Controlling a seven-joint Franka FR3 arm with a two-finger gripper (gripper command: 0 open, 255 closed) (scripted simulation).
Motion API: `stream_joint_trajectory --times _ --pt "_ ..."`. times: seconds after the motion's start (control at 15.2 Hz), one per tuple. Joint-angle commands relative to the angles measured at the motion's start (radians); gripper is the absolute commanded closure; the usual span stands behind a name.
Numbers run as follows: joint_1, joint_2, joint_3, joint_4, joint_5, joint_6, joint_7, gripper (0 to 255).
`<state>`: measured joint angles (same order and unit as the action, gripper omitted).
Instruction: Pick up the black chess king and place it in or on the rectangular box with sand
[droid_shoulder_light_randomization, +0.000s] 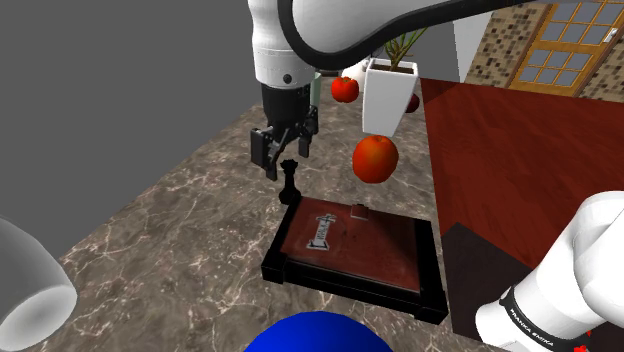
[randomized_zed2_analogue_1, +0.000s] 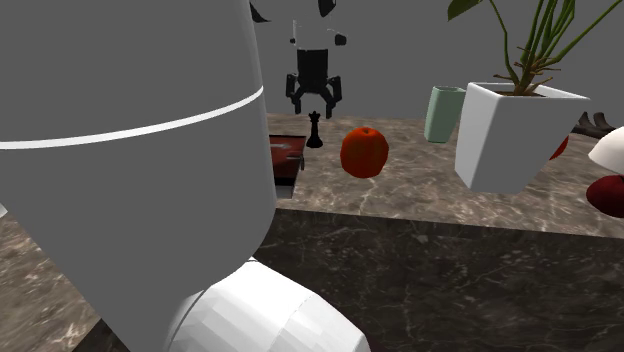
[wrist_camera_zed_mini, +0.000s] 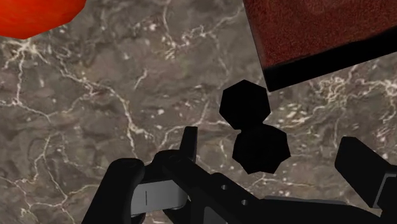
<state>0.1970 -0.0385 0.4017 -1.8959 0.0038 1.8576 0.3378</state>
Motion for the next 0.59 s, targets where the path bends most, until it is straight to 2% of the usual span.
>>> stream_joint_trajectory --times 0.0,0.2,0.26,0.53 --pt "0.000 0.000 0.000 -0.002 0.000 0.002 0.000 0" --pt "0.000 0.000 0.000 -0.001 0.000 0.001 0.000 0" --pt "0.000 0.000 0.000 -0.001 0.000 0.001 0.000 255" --pt "0.000 0.001 0.000 0.000 0.000 0.001 0.000 255"
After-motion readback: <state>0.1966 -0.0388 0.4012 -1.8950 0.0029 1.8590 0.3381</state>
